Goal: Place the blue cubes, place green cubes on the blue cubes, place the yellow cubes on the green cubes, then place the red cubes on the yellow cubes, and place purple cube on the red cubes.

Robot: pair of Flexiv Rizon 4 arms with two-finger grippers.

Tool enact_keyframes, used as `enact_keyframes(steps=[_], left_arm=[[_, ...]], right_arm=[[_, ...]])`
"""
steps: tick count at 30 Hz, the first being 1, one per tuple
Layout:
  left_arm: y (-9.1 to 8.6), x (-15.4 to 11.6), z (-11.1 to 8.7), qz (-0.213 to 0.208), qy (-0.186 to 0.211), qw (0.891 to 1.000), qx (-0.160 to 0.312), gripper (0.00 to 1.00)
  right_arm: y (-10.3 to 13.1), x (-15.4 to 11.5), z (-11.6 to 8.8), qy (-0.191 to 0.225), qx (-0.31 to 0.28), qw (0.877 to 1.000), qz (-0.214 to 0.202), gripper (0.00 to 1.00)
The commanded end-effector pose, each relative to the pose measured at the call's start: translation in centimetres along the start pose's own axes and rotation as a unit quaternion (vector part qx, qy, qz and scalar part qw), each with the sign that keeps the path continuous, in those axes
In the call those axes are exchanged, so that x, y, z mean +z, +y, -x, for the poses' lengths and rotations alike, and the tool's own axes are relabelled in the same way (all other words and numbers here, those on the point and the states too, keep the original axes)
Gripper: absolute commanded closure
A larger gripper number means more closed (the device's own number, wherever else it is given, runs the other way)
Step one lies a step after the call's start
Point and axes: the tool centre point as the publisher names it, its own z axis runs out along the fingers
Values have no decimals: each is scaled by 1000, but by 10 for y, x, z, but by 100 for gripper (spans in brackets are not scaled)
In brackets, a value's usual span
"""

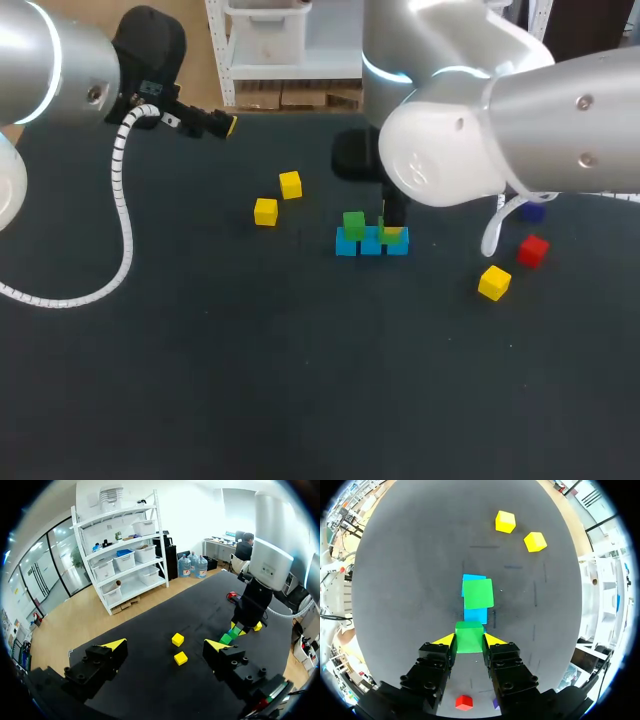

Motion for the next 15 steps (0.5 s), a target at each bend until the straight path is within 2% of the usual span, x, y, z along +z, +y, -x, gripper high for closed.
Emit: enact_keyframes(steps=[1, 15], left_arm=[[1, 0, 0, -1, -1, 1000, 0, 0], [1, 0, 0, -1, -1, 1000, 0, 0]], right_arm=[[-3, 2, 0, 1, 0, 1000, 2, 100], [-8, -2, 0, 3, -1, 1000, -5, 100]])
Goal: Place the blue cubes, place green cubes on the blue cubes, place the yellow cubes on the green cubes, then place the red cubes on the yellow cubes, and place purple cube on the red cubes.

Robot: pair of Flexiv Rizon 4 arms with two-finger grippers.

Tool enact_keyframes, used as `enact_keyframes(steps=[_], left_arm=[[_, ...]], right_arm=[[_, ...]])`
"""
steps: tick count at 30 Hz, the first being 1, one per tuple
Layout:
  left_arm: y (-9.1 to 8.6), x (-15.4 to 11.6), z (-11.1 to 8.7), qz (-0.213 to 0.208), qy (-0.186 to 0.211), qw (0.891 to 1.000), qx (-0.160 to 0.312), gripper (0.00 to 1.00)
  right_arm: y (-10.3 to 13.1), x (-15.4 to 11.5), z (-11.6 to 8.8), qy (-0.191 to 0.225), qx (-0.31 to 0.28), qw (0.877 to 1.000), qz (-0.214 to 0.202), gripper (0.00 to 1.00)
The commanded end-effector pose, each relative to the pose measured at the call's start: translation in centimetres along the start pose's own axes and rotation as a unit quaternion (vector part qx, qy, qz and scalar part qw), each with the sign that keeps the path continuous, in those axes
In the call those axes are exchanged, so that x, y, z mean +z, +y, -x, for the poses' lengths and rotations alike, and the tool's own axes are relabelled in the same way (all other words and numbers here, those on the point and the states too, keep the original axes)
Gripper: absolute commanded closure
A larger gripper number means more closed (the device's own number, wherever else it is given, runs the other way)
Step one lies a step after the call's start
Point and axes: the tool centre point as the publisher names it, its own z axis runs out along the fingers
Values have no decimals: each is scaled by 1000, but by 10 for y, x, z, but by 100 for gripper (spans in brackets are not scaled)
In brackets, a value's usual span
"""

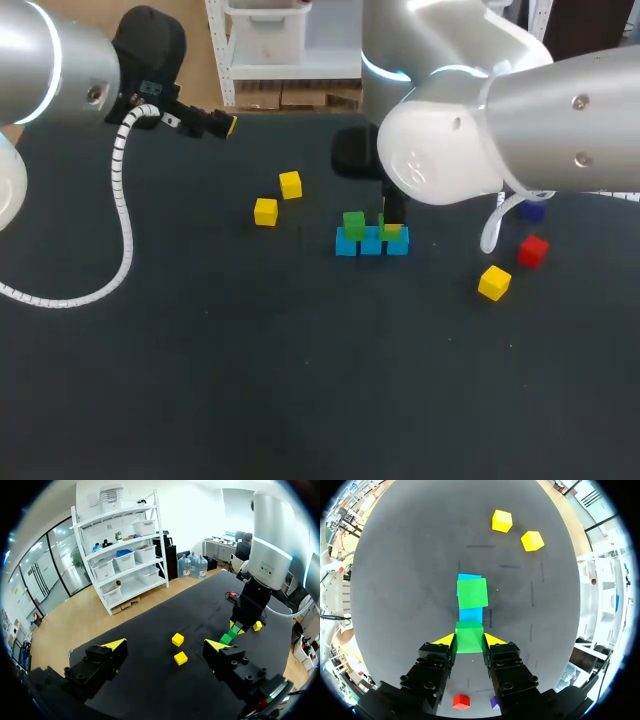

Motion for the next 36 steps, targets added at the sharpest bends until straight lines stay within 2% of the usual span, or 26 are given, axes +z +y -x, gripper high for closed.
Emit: enact_keyframes(steps=[1, 36], left_arm=[[1, 0, 0, -1, -1, 1000, 0, 0], [1, 0, 0, -1, -1, 1000, 0, 0]], right_arm=[[-3, 0, 0, 1, 0, 1000, 0, 100], [-5, 5, 0, 2, -4, 1000, 2, 100]])
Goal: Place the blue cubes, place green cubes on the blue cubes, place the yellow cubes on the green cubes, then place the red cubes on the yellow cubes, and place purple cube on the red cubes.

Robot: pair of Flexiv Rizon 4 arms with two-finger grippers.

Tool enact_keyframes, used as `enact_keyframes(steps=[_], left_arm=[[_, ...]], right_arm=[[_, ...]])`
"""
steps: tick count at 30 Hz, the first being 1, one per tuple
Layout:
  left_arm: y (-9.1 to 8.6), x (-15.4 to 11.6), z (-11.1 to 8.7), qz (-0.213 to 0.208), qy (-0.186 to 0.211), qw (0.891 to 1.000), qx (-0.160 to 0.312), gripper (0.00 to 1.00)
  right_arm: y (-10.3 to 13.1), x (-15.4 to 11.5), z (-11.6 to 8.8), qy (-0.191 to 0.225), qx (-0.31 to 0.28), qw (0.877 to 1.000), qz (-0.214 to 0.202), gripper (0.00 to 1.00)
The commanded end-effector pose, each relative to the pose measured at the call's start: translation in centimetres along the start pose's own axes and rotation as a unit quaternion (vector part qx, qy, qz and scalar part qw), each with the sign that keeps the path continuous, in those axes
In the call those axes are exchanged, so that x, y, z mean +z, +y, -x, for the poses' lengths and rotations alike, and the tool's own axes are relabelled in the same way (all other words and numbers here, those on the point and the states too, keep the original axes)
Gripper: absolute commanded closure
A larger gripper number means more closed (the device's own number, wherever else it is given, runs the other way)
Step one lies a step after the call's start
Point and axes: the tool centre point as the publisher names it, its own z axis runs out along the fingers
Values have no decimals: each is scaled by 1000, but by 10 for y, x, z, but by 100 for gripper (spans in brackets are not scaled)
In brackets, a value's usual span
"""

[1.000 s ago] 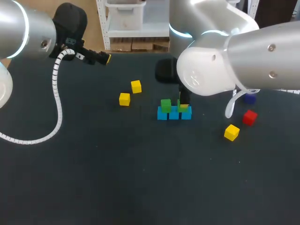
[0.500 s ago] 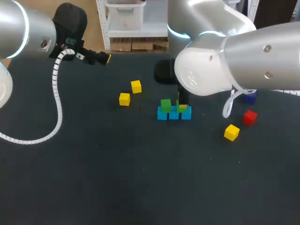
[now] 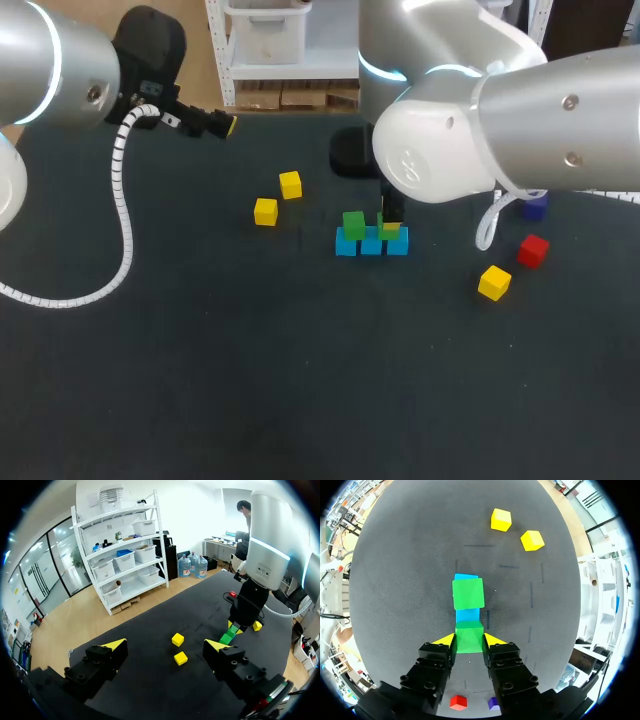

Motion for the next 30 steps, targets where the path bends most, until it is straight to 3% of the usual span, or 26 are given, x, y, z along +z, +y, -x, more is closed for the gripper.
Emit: enact_keyframes(steps=[1, 6, 8, 12, 13, 14, 30], left_arm=[[1, 0, 0, -1, -1, 1000, 0, 0], [1, 0, 0, -1, -1, 1000, 0, 0], [1, 0, 0, -1, -1, 1000, 0, 0], [1, 0, 0, -1, -1, 1000, 0, 0], [1, 0, 0, -1, -1, 1000, 0, 0], [1, 0, 0, -1, -1, 1000, 0, 0], [1, 0, 0, -1, -1, 1000, 0, 0]], right_arm=[[0, 1, -1, -1, 1, 1000, 0, 100], [0, 1, -1, -1, 1, 1000, 0, 100], [0, 2, -1, -1, 1, 1000, 1, 93], [0, 3, -1, -1, 1, 1000, 1, 52], [0, 3, -1, -2, 1, 1000, 1, 22], [0, 3, -1, -2, 2, 1000, 0, 0], [1, 1, -2, -5, 6, 1000, -2, 0]])
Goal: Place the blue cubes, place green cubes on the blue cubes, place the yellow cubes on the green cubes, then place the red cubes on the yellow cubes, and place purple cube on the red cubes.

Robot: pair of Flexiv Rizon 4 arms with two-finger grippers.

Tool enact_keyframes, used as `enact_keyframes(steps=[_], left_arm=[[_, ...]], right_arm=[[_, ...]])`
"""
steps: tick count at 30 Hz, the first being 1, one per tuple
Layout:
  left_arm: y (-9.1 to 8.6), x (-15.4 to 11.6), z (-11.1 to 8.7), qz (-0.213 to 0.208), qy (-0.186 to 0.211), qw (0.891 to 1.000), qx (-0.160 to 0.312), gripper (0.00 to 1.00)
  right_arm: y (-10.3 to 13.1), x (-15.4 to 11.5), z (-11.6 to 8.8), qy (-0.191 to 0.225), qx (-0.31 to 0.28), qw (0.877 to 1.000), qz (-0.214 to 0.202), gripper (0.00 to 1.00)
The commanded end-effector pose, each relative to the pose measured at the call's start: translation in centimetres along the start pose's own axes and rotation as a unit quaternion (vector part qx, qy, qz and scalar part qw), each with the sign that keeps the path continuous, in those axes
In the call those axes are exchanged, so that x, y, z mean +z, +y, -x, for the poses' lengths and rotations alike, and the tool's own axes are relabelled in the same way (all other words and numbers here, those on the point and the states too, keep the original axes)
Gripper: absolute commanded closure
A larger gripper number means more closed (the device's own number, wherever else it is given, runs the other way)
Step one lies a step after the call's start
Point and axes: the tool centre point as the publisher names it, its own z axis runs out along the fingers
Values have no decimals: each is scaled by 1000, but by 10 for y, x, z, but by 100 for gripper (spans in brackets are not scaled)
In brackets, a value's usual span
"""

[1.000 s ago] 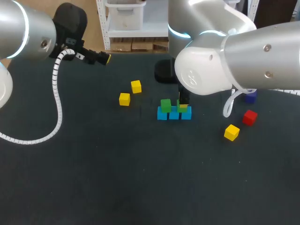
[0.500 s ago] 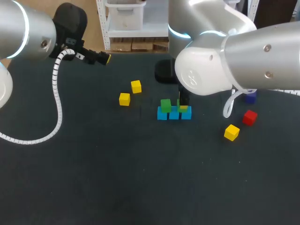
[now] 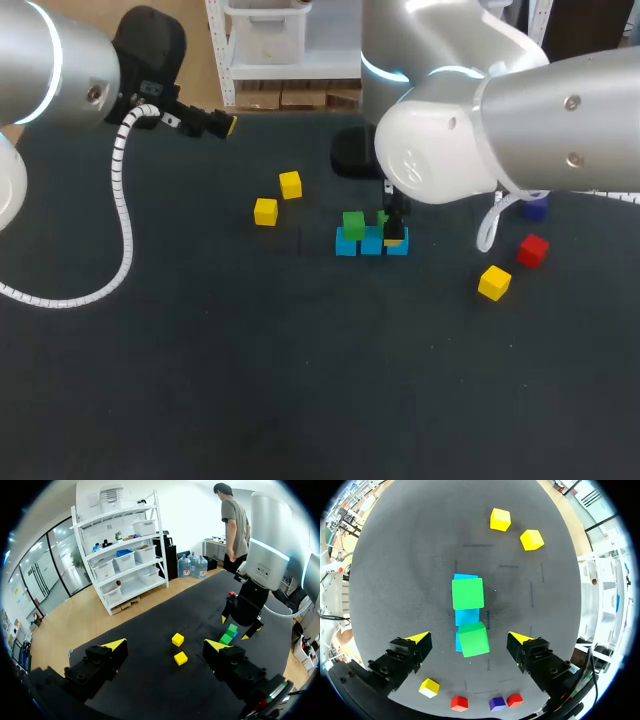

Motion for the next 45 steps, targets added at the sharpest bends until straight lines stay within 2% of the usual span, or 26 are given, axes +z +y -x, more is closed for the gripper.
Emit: enact_keyframes(steps=[1, 3, 4, 5, 7, 13, 20, 25, 33, 36, 38, 45], left_arm=[[1, 0, 0, -1, -1, 1000, 0, 0], [1, 0, 0, -1, -1, 1000, 0, 0], [1, 0, 0, -1, -1, 1000, 0, 0], [1, 0, 0, -1, -1, 1000, 0, 0], [1, 0, 0, -1, -1, 1000, 0, 0], [1, 0, 0, -1, -1, 1000, 0, 0], [1, 0, 0, -1, -1, 1000, 0, 0], [1, 0, 0, -1, -1, 1000, 0, 0], [1, 0, 0, -1, -1, 1000, 0, 0], [1, 0, 0, -1, -1, 1000, 0, 0], [1, 0, 0, -1, -1, 1000, 0, 0], [1, 0, 0, -1, -1, 1000, 0, 0]], right_arm=[[1, 0, -2, 0, 1, 1000, -3, 0], [1, 0, -2, 2, 1, 1000, -4, 16], [1, 0, -2, 2, 1, 1000, -4, 39], [1, 0, -2, 3, 1, 1000, -4, 53], [1, 0, -2, 3, 0, 1000, -4, 62], [1, 0, -2, 2, -3, 1000, -2, 74], [3, -1, -2, 3, -3, 1000, -1, 75], [3, -1, -2, 3, -3, 1000, 0, 72], [3, -1, -2, 2, -5, 1000, 1, 53], [3, -1, -2, 2, -5, 1000, 0, 50], [3, -1, -2, 2, -7, 1000, 0, 45], [3, 2, 0, 6, -13, 1000, 0, 55]])
